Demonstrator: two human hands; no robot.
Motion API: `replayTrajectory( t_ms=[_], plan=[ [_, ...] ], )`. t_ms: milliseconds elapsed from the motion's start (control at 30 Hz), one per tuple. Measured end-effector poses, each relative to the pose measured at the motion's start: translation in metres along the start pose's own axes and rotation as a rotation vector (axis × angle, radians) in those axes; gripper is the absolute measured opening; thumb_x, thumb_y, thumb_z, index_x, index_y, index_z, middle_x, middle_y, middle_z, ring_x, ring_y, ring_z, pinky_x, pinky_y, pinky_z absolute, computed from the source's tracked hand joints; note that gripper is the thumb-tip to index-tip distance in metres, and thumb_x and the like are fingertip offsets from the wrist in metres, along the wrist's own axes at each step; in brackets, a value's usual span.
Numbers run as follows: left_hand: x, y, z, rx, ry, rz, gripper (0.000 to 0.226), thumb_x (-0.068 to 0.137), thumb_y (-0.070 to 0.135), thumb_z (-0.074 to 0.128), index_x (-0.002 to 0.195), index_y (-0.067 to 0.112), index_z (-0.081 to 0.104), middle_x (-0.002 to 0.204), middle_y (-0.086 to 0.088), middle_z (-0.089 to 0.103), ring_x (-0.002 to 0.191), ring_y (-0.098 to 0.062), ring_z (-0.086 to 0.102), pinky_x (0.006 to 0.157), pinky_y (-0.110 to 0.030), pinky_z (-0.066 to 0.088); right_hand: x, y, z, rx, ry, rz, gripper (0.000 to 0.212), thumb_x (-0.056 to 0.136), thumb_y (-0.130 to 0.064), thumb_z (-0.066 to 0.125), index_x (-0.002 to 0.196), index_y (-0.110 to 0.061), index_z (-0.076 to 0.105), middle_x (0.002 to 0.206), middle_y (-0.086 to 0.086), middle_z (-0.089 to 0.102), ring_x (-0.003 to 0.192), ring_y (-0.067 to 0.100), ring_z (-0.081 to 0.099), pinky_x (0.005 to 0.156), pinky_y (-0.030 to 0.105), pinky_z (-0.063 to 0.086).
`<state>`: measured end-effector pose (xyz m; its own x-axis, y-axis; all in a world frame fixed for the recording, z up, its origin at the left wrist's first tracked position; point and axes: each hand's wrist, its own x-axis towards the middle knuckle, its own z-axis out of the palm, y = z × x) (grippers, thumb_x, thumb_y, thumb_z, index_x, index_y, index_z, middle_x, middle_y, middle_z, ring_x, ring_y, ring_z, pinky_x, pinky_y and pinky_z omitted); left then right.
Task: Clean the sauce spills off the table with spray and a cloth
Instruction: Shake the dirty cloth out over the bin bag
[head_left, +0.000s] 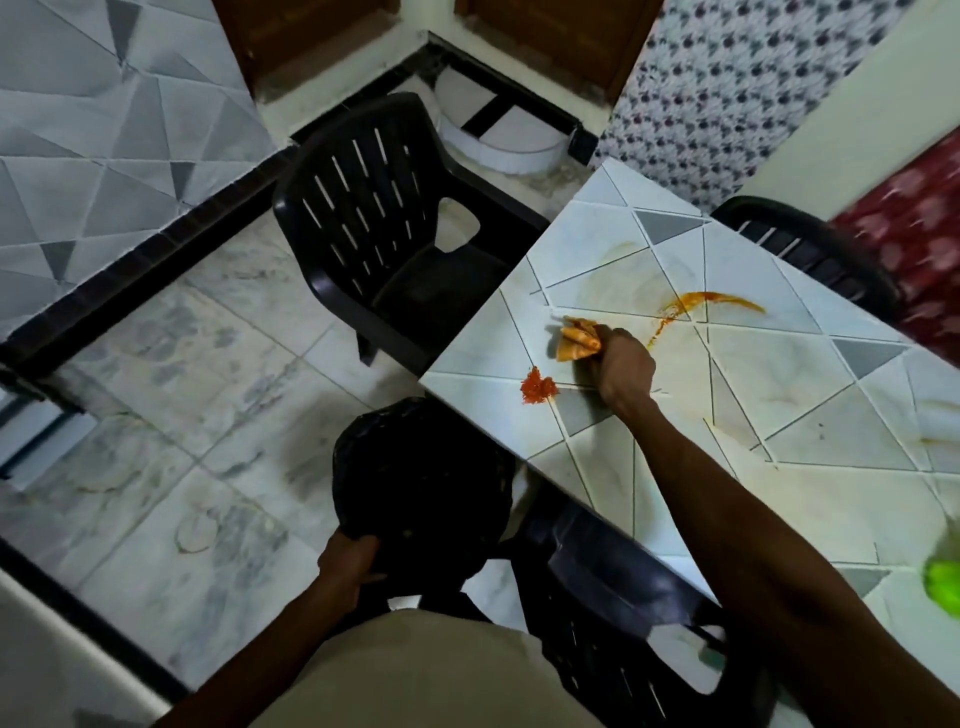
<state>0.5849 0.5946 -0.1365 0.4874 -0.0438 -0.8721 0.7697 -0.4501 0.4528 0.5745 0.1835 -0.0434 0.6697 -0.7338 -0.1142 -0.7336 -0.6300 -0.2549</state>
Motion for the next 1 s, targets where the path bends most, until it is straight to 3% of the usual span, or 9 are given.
replayTrajectory(
  t_ms=[67,200,367,500,700,767,867,1000],
  plan=[
    [0.001,-0.004,0.002,-0.020,-0.002,-0.010,0.060,0.081,0.034,0.076,0.131,0.012,0.054,0.111,-0.014,0.066,0.090,-0.032,0.069,0.074,-0.043,0.061,-0.002,0.003,0.009,0.052,-0.037,0.018,0.030,0.095,-0.025,0.059,0.123,-0.017,0.065,0.108,0.017,0.067,0.101,0.043,0.066,0.080,0.043,0.052],
    [-0.002,-0.003,0.006,-0.028,0.026,-0.001,0.053,0.086,0.020,0.070,0.134,0.011,0.050,0.113,-0.015,0.064,0.091,-0.032,0.067,0.072,-0.040,0.060,-0.001,0.000,0.021,0.166,-0.123,-0.003,0.034,0.090,-0.026,0.066,0.122,-0.014,0.067,0.118,0.018,0.068,0.108,0.042,0.065,0.085,0.042,0.053],
    [-0.010,0.001,0.012,0.038,0.055,0.036,0.054,0.086,0.026,0.072,0.133,0.012,0.050,0.111,-0.013,0.063,0.087,-0.027,0.067,0.068,-0.036,0.060,0.008,-0.001,0.028,0.241,-0.146,0.026,0.043,0.089,-0.039,0.067,0.128,-0.020,0.065,0.123,0.012,0.068,0.112,0.037,0.065,0.092,0.041,0.051],
    [-0.012,0.000,0.015,0.050,0.058,0.050,0.053,0.087,0.030,0.071,0.134,0.014,0.051,0.114,-0.013,0.062,0.088,-0.027,0.066,0.065,-0.034,0.059,0.000,0.000,0.034,0.280,-0.139,-0.008,0.049,0.095,-0.047,0.061,0.134,-0.019,0.061,0.126,0.016,0.064,0.115,0.039,0.062,0.094,0.045,0.050],
    [-0.013,0.000,0.019,0.045,0.044,0.035,0.050,0.088,0.024,0.069,0.133,0.010,0.052,0.111,-0.015,0.065,0.087,-0.028,0.068,0.059,-0.032,0.060,-0.013,-0.005,0.070,0.307,-0.195,-0.106,0.054,0.088,-0.059,0.049,0.137,-0.038,0.055,0.127,0.004,0.068,0.107,0.032,0.068,0.087,0.046,0.058],
    [-0.012,0.001,0.020,0.051,0.049,0.032,0.049,0.088,0.018,0.067,0.133,0.007,0.052,0.109,-0.016,0.065,0.086,-0.029,0.068,0.060,-0.034,0.061,-0.026,-0.012,0.075,0.325,-0.224,-0.121,0.053,0.083,-0.055,0.056,0.135,-0.045,0.051,0.124,0.001,0.069,0.100,0.031,0.071,0.081,0.048,0.060],
    [-0.009,0.001,0.020,0.063,0.058,0.045,0.049,0.089,0.017,0.065,0.134,0.006,0.051,0.110,-0.016,0.064,0.087,-0.029,0.068,0.060,-0.033,0.060,-0.067,-0.044,0.053,0.273,-0.265,-0.168,0.053,0.087,-0.037,0.069,0.138,-0.040,0.055,0.137,0.005,0.062,0.112,0.035,0.065,0.089,0.047,0.055],
    [-0.011,0.004,0.022,0.083,0.087,0.073,0.044,0.091,0.017,0.064,0.131,0.005,0.052,0.104,-0.013,0.064,0.083,-0.025,0.066,0.052,-0.028,0.057,-0.102,-0.061,0.065,0.325,-0.317,-0.246,0.060,0.084,-0.044,0.045,0.141,-0.031,0.057,0.140,0.007,0.059,0.113,0.037,0.062,0.089,0.047,0.054]
  ],
)
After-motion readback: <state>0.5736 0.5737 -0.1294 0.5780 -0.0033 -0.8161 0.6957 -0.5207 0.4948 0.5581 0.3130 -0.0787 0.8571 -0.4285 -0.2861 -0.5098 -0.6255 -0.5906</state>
